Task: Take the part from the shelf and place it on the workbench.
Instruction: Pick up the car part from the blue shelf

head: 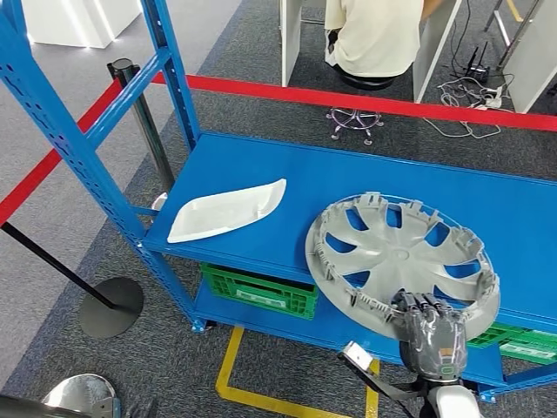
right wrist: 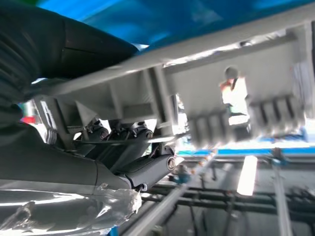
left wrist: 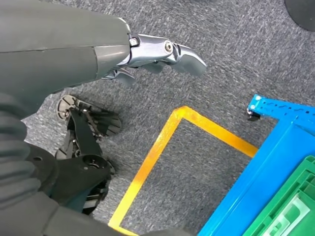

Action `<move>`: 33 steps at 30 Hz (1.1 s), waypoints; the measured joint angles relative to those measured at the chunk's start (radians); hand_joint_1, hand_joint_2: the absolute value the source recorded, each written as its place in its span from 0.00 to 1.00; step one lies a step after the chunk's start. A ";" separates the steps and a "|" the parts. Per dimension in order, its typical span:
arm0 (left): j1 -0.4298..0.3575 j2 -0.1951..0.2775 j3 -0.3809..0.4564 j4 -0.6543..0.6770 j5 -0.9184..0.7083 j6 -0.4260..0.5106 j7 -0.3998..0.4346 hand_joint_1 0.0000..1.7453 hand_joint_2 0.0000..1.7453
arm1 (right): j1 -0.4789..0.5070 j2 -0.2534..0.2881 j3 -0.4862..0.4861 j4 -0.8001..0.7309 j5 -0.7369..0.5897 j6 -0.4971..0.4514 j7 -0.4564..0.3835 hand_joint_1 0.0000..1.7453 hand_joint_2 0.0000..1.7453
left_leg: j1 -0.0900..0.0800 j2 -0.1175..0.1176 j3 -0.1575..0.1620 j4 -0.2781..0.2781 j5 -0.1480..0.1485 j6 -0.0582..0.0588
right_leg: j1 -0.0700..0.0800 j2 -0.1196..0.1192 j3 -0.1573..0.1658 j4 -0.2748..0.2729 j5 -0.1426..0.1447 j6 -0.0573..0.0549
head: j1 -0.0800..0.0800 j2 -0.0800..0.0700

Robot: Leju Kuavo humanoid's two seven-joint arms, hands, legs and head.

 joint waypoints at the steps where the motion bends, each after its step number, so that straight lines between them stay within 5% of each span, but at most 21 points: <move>1: 0.000 0.000 0.000 0.000 -0.002 0.003 0.000 0.00 1.00 | 0.008 0.003 -0.010 -0.019 0.000 0.000 -0.033 1.00 1.00 | 0.000 0.000 0.000 0.000 0.000 0.000 | 0.000 0.000 0.000 0.000 0.000 0.000 | 0.000 0.000; 6: -0.002 -0.002 0.000 0.000 -0.011 0.008 0.000 0.00 1.00 | 0.051 0.042 -0.076 -0.098 -0.002 0.000 -0.177 1.00 1.00 | -0.002 0.000 -0.001 0.003 -0.002 0.006 | -0.003 0.000 0.001 -0.003 0.000 0.003 | 0.000 0.000; 11: -0.003 -0.004 0.000 0.000 -0.018 0.016 0.000 0.00 1.00 | 0.135 0.247 -0.245 -0.214 -0.002 0.000 -0.546 1.00 1.00 | -0.001 0.002 0.008 -0.022 0.011 0.024 | -0.007 0.001 -0.005 -0.004 0.000 0.016 | 0.000 0.000; 13: -0.007 -0.008 0.000 0.000 -0.020 0.017 0.000 0.00 1.00 | 0.149 0.301 -0.280 -0.245 -0.003 -0.001 -0.580 1.00 1.00 | 0.006 0.003 0.021 -0.044 0.026 0.028 | -0.008 0.001 -0.038 0.064 -0.040 0.023 | 0.004 0.000; 16: -0.006 -0.009 0.000 0.000 -0.020 0.019 0.000 0.00 1.00 | 0.168 0.356 -0.299 -0.260 -0.012 0.000 -0.550 1.00 1.00 | 0.009 0.001 0.024 -0.045 0.028 0.027 | -0.018 0.001 -0.128 0.245 -0.112 0.038 | 0.008 0.000; 18: -0.005 -0.010 0.000 0.000 -0.020 0.020 0.000 0.00 1.00 | 0.179 0.386 -0.302 -0.254 -0.075 0.000 -0.562 1.00 1.00 | 0.015 0.001 0.027 -0.044 0.023 0.020 | -0.026 0.000 -0.129 0.237 -0.079 0.050 | 0.008 0.000; 21: -0.005 -0.011 0.002 0.000 -0.021 0.017 -0.001 0.00 1.00 | 0.197 0.459 -0.344 -0.202 -0.252 0.001 -0.779 1.00 1.00 | 0.025 0.001 0.030 -0.031 0.007 -0.006 | -0.039 0.001 -0.033 0.056 0.006 0.069 | 0.015 0.000; 23: -0.007 -0.011 0.005 0.000 -0.022 0.016 -0.004 0.00 1.00 | 0.209 0.522 -0.388 -0.167 -0.313 0.001 -0.917 1.00 1.00 | 0.022 -0.001 0.024 -0.019 0.000 -0.022 | -0.041 0.006 -0.010 0.017 0.004 0.058 | 0.016 0.000; 24: -0.008 -0.012 0.008 0.000 -0.025 0.017 -0.006 0.00 1.00 | 0.213 0.547 -0.407 -0.155 -0.326 0.001 -0.950 1.00 1.00 | 0.021 -0.001 0.022 -0.015 0.000 -0.027 | -0.040 0.009 -0.013 0.023 0.002 0.044 | 0.014 0.000; 27: -0.009 -0.014 0.017 0.000 -0.031 0.018 -0.012 0.00 1.00 | 0.223 0.601 -0.442 -0.131 -0.343 0.001 -0.970 1.00 1.00 | 0.025 0.000 0.005 0.017 -0.029 -0.038 | -0.036 0.006 -0.025 0.027 -0.001 0.011 | 0.005 0.000; 31: -0.010 -0.018 0.023 0.000 -0.043 0.013 -0.014 0.00 1.00 | 0.238 0.634 -0.462 -0.111 -0.388 0.000 -0.972 1.00 1.00 | 0.017 0.003 -0.103 0.256 -0.161 -0.031 | -0.025 -0.001 -0.048 0.027 0.014 -0.012 | -0.006 0.000; 33: -0.010 -0.019 0.023 0.000 -0.054 0.010 -0.014 0.00 1.00 | 0.251 0.638 -0.461 -0.108 -0.417 0.000 -0.973 1.00 1.00 | 0.014 0.003 -0.105 0.276 -0.148 -0.021 | -0.017 -0.002 -0.060 0.027 0.024 -0.015 | -0.006 0.000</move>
